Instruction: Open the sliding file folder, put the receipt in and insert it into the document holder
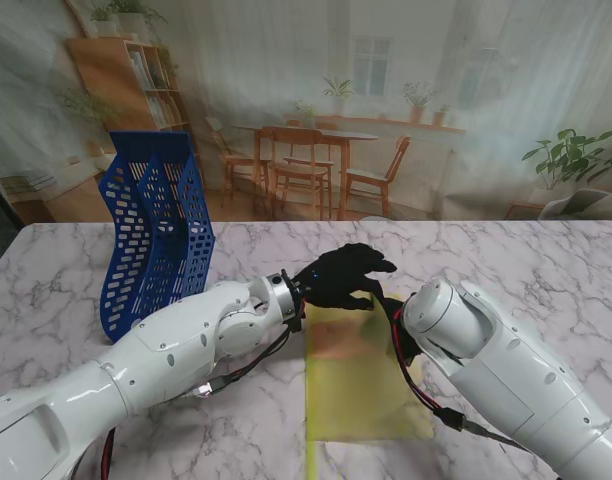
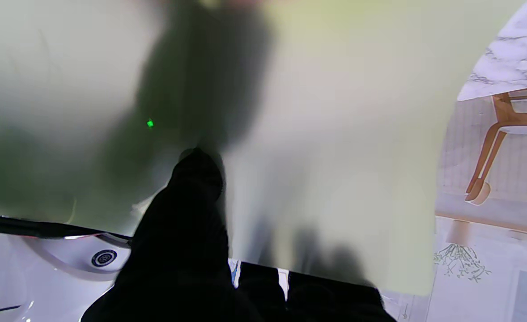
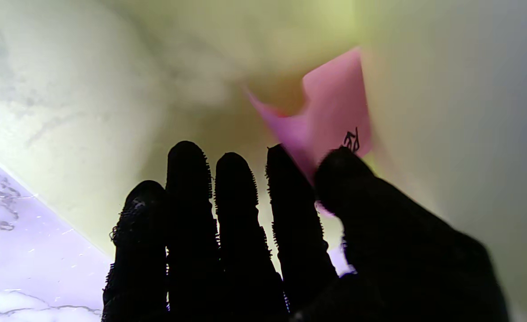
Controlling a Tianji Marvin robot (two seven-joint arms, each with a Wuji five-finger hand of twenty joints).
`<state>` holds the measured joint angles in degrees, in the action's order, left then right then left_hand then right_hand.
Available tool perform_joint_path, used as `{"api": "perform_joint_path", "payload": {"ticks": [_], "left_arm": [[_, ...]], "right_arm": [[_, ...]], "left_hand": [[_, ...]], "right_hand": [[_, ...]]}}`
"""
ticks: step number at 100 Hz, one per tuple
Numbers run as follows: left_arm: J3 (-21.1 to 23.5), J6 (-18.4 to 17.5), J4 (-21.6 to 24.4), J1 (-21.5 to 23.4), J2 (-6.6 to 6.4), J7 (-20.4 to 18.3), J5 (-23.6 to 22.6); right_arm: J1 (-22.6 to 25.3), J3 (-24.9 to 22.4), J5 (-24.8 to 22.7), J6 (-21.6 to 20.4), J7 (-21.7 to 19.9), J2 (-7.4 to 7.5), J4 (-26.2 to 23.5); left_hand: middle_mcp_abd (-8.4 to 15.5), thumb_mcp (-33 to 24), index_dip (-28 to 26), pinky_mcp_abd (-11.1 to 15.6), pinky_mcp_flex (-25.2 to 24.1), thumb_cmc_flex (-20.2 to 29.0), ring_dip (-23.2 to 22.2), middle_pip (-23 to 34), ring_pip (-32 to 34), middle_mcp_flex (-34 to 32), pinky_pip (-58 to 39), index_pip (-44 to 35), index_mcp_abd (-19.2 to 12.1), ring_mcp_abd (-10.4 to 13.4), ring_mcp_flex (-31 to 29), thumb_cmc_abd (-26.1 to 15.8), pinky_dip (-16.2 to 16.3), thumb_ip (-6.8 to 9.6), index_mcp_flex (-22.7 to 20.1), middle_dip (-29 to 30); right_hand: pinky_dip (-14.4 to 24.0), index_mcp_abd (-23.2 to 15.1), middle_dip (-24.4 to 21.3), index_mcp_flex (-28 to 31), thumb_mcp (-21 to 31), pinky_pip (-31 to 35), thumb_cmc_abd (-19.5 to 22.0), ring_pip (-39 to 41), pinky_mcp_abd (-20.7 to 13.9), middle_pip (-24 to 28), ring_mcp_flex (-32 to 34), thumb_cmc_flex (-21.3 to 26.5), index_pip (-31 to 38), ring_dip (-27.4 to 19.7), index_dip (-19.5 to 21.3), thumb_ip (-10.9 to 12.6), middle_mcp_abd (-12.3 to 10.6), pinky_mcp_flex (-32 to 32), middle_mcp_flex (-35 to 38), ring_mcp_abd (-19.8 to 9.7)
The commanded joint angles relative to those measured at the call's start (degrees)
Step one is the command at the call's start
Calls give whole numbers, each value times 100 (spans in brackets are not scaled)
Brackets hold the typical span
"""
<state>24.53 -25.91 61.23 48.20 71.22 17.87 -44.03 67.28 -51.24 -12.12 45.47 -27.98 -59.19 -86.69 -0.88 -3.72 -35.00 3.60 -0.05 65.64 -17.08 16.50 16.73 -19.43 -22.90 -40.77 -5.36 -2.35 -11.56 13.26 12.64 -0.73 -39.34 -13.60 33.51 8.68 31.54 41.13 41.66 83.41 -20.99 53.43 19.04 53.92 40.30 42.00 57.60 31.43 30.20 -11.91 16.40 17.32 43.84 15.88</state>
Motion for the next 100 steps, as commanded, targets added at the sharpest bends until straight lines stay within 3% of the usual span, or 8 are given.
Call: {"api": "perform_joint_path", "payload": {"ticks": [1, 9, 22, 36, 69, 84, 93, 100], "left_arm": [[-17, -17, 12, -19, 13, -85, -3], [-21, -19, -10, -18, 14, -83, 1], [-44, -14, -34, -22, 33, -69, 16], [-75, -15, -43, -33, 58, -49, 26], [-65, -24, -32, -26, 47, -42, 9], [-33, -17, 2, -5, 16, -59, -15], [-13, -18, 21, 4, -2, -76, -25], [5, -18, 35, 12, -17, -86, -37]], "right_arm": [[177, -175, 16, 3, 64, -39, -93], [323, -361, 22, -19, 52, -25, -190], [484, -557, 73, -11, 115, -41, -301], [554, -648, 149, -66, 183, -78, -330], [424, -468, 180, -167, 0, -33, -252], [558, -646, 204, -191, 81, -63, -306], [689, -806, 184, -186, 176, -80, -395], [807, -952, 109, -229, 188, -72, -473]], "left_hand": [[-40, 6, -169, 164, -43, 285, -52, -12, 105, -56, -96, -331, 14, -41, -128, -388, 42, 15, -30, -67], [-36, 7, -170, 164, -43, 285, -52, -12, 105, -56, -96, -328, 8, -40, -130, -389, 42, 15, -28, -67], [-40, 8, -171, 164, -44, 287, -53, -12, 105, -55, -97, -328, 12, -47, -128, -389, 42, 15, -28, -67], [-39, 10, -172, 168, -42, 287, -53, -12, 106, -52, -98, -328, 3, -44, -125, -391, 42, 15, -27, -67], [-38, 15, -173, 167, -43, 286, -55, -10, 111, -57, -98, -329, 7, -48, -127, -392, 43, 14, -27, -68], [-35, 16, -171, 168, -43, 289, -56, -8, 114, -62, -98, -328, 6, -46, -132, -390, 42, 15, -27, -69], [-39, 16, -173, 170, -42, 289, -55, -9, 112, -60, -99, -329, 6, -45, -130, -393, 43, 16, -25, -69], [-40, 16, -172, 167, -43, 288, -55, -8, 111, -63, -98, -326, 3, -48, -124, -396, 43, 16, -17, -69]], "right_hand": [[46, -134, -68, -81, -99, 82, 232, -28, -125, -152, -200, -505, -509, -77, -232, 164, 66, -130, -193, 110], [16, -125, -115, 96, -211, 40, 417, -112, -161, -257, -342, -801, -1104, -89, -215, 316, 73, -237, -302, 107], [-3, -652, -97, 28, -510, 33, 634, -180, -253, -328, -643, -1002, -1834, -78, -199, 392, 21, -406, -590, 62], [-8, -1292, -25, 18, -908, 48, 724, -145, -272, -327, -695, -401, -1301, -45, -674, 164, 13, -454, -611, 49], [-2, -2102, -58, -520, -1311, -42, 885, -275, -451, -532, -1156, -476, -1490, -62, -1395, 243, -31, -709, -1185, -64], [17, -2117, -115, -816, -1514, -124, 862, -347, -524, -640, -1347, -860, -1942, -70, -1507, 380, -65, -854, -1507, -86], [79, -1930, -208, -842, -1252, -155, 841, -405, -503, -714, -1417, -1245, -2400, -72, -1068, 628, -80, -875, -1649, -85], [77, -1835, -229, -1032, -1261, -173, 843, -439, -515, -751, -1458, -1374, -2512, -83, -1023, 654, -100, -898, -1734, -110]]}}
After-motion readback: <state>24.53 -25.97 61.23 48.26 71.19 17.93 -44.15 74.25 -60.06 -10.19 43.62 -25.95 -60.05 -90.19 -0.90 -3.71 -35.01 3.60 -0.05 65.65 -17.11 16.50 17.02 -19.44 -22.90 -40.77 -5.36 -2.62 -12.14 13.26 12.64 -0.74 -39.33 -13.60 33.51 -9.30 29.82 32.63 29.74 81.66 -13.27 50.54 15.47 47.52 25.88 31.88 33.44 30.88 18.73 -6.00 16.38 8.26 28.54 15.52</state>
